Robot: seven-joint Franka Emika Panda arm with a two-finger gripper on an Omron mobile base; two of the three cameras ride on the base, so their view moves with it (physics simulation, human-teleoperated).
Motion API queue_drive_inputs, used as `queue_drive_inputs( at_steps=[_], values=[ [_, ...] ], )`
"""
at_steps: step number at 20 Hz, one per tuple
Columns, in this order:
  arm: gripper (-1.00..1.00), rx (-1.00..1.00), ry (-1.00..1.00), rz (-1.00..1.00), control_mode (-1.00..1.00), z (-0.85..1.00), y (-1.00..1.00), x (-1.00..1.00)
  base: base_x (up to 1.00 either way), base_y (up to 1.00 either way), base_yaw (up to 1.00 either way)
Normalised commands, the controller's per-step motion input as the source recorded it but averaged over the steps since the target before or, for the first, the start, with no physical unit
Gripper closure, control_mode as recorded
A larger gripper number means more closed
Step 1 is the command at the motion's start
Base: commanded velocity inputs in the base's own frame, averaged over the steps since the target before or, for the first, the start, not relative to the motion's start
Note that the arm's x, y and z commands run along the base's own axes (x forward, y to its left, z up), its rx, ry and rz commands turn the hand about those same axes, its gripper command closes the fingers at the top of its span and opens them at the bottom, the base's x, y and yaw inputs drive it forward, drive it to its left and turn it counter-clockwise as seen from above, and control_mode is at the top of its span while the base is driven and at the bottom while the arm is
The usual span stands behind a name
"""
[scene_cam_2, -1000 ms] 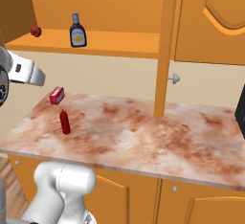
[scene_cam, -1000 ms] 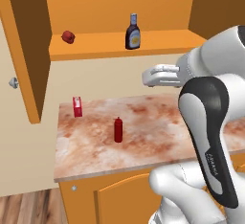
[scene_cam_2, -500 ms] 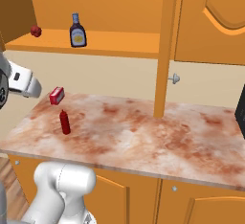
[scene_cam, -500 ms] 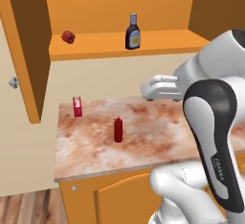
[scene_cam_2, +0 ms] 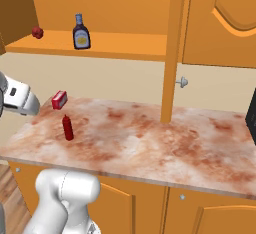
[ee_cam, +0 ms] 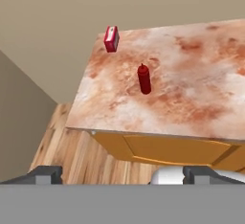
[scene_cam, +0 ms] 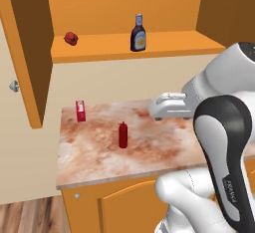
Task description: Pick the condiment bottle and ketchup from the counter and place them in the cabinet.
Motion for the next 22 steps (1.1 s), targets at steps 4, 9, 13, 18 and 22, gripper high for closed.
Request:
queue_drive_inputs(
  at_steps=[4,9,13,18,22],
  values=[
    [-1.0,-0.06,0.0,0.0,-1.0,-0.28,0.0,0.1,0.0,0.0,0.0],
    [-1.0,-0.04,0.0,0.0,-1.0,-0.27,-0.1,0.11,0.0,0.0,0.0],
    [-1.0,-0.01,0.0,0.0,-1.0,-0.23,-0.04,0.16,0.0,0.0,0.0],
    [-1.0,-0.01,0.06,0.0,-1.0,-0.11,0.0,0.33,0.0,0.0,0.0],
    [-1.0,-0.02,0.02,0.0,-1.0,-0.17,0.0,0.31,0.0,0.0,0.0]
  ],
)
